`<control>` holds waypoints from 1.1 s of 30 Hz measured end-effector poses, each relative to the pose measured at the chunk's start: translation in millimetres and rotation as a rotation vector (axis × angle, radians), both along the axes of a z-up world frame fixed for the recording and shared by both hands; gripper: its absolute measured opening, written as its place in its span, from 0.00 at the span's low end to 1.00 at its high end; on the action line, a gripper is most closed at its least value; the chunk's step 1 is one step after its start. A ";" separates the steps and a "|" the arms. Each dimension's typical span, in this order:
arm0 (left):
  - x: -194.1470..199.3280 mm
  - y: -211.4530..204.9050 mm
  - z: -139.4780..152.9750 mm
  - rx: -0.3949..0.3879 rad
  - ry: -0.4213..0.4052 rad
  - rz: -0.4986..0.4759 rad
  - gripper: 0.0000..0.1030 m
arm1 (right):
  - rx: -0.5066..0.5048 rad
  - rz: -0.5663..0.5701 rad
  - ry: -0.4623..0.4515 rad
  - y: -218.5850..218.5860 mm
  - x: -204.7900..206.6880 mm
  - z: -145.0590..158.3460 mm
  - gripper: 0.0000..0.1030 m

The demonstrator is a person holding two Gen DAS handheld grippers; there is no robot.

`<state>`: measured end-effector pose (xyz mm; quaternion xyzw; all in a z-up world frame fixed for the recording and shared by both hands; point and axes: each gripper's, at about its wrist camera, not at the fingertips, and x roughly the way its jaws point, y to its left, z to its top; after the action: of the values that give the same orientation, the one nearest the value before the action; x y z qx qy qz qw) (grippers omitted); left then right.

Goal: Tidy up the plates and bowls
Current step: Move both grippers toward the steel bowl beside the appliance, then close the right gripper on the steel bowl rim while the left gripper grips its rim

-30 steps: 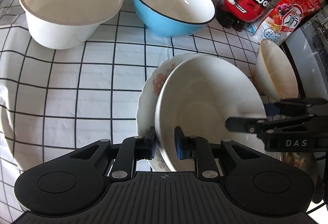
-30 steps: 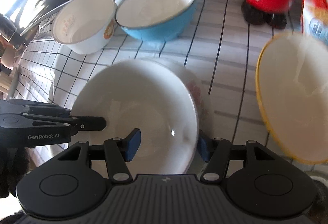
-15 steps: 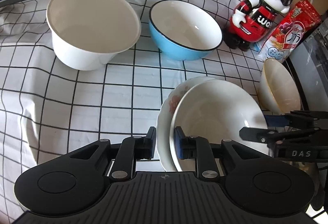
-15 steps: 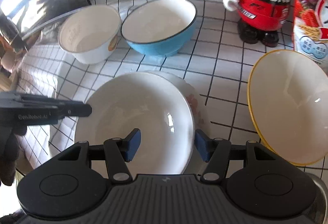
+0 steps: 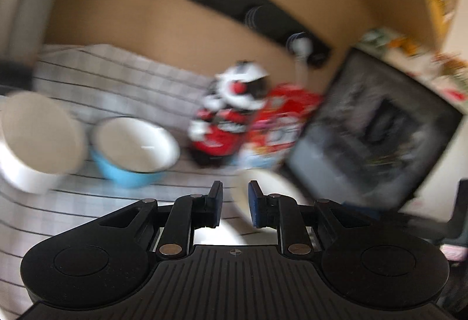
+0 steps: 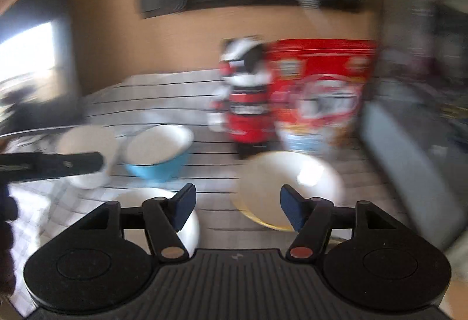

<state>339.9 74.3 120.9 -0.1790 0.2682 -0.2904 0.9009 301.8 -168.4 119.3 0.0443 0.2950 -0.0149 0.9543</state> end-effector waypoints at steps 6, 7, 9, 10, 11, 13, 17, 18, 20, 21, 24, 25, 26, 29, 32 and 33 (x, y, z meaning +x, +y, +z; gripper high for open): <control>-9.5 -50.4 -22.5 -0.063 0.161 -0.146 0.13 | -0.011 -0.172 0.093 -64.3 -44.8 2.3 0.63; -11.1 -58.2 -26.4 -0.054 0.185 -0.166 0.13 | 0.007 -0.182 0.112 -76.4 -50.7 -0.5 0.63; -18.5 -76.7 -32.9 -0.004 0.201 -0.201 0.14 | 0.045 -0.186 0.159 -96.4 -52.1 -11.0 0.63; -21.2 -87.5 -37.5 0.028 0.212 -0.201 0.15 | 0.054 -0.183 0.170 -104.1 -53.6 -16.8 0.63; -22.8 -95.2 -40.7 0.046 0.226 -0.187 0.15 | 0.060 -0.176 0.179 -110.5 -53.3 -24.3 0.63; -23.6 -108.0 -45.5 0.095 0.251 -0.120 0.15 | 0.084 -0.141 0.202 -123.5 -51.7 -40.5 0.63; -29.4 -124.9 -51.6 0.159 0.268 0.074 0.16 | 0.057 -0.020 0.215 -137.7 -49.6 -70.6 0.58; -30.2 -130.8 -54.1 0.174 0.284 0.115 0.16 | 0.036 0.009 0.200 -141.3 -50.4 -77.0 0.58; -30.0 -139.4 -57.3 0.203 0.321 0.176 0.16 | 0.040 0.053 0.181 -149.7 -46.8 -88.3 0.58; -32.2 -142.8 -57.8 0.214 0.333 0.199 0.16 | 0.068 0.073 0.181 -155.0 -43.5 -92.2 0.58; -37.9 -156.4 -59.0 0.255 0.357 0.249 0.16 | 0.145 0.116 0.171 -170.6 -35.8 -101.3 0.58; -40.8 -161.9 -58.2 0.268 0.364 0.264 0.16 | 0.153 0.116 0.170 -173.7 -34.3 -102.5 0.58; -41.8 -165.3 -57.5 0.278 0.368 0.273 0.16 | 0.163 0.119 0.172 -176.4 -32.5 -104.0 0.58; -43.4 -175.6 -56.8 0.315 0.361 0.264 0.16 | 0.181 0.144 0.162 -181.0 -33.6 -106.2 0.58; -36.3 -183.8 -62.9 0.365 0.390 0.258 0.21 | 0.167 0.138 0.160 -184.3 -34.2 -111.4 0.58; -34.9 -184.7 -64.6 0.371 0.400 0.263 0.23 | 0.170 0.130 0.172 -185.8 -33.8 -113.4 0.58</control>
<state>305.0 -110.4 56.3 -0.0982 0.4634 -0.0762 0.8774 267.9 -354.2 5.9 0.1043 0.3780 0.0683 0.9174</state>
